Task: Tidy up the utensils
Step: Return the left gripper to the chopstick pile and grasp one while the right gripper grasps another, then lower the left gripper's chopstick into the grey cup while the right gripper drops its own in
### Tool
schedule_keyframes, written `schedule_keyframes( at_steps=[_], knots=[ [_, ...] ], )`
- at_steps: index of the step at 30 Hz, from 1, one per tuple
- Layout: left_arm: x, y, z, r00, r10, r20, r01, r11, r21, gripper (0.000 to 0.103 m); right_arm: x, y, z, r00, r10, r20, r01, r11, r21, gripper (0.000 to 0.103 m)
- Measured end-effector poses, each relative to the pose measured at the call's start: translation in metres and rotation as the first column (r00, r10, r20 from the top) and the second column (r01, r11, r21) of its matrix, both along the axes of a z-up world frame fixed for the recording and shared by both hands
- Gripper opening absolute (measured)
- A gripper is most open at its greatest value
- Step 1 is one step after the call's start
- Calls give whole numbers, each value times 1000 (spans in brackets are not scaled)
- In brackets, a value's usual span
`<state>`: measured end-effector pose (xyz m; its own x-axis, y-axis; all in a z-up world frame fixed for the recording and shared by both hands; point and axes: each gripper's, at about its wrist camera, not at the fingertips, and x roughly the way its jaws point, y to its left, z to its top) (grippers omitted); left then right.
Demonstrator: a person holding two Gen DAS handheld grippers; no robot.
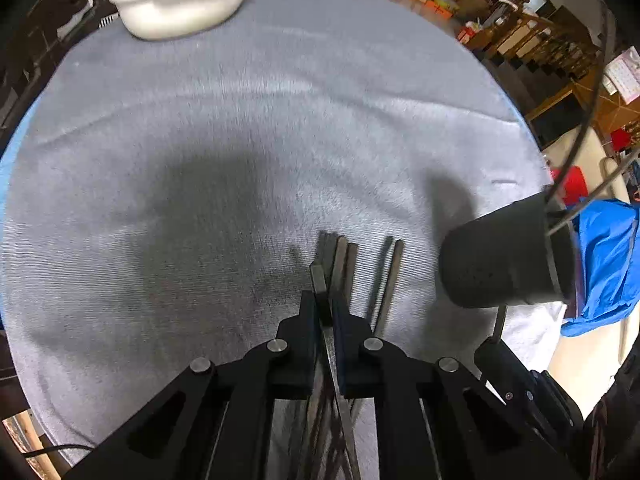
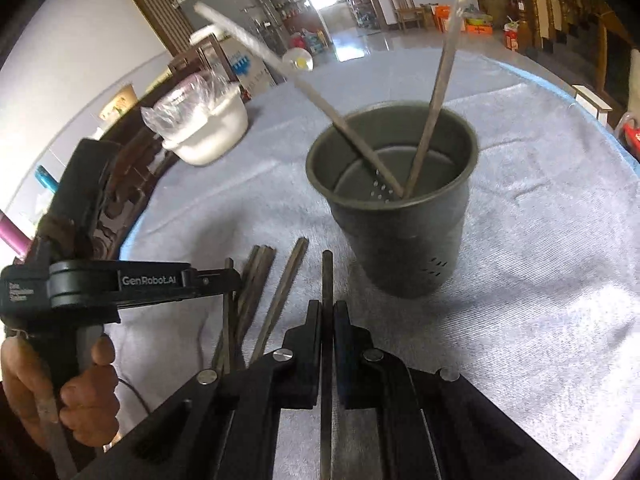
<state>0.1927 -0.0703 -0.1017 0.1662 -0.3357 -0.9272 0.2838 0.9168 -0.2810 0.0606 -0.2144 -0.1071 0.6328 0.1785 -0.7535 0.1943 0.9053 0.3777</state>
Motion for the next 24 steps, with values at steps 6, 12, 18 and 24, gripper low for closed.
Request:
schedule_keyframes(
  at_steps=[6,12,18,24],
  knots=[
    [-20,14,43,996,17,91,-12,999,-46,7,-13,1,21,995,14,95,-19,999,45,6],
    [-46,30,96,979,34,199,-12,994,-111,6,-34,1,47,982,16,188,-26,998,51,6],
    [-70,38,138,953,46,299,-1,989,-149,6,-52,3,70,963,3,270,-13,999,34,6],
    [-92,43,172,924,55,378,14,984,-177,6,-73,4,96,934,-14,358,20,1000,-11,6]
  ],
)
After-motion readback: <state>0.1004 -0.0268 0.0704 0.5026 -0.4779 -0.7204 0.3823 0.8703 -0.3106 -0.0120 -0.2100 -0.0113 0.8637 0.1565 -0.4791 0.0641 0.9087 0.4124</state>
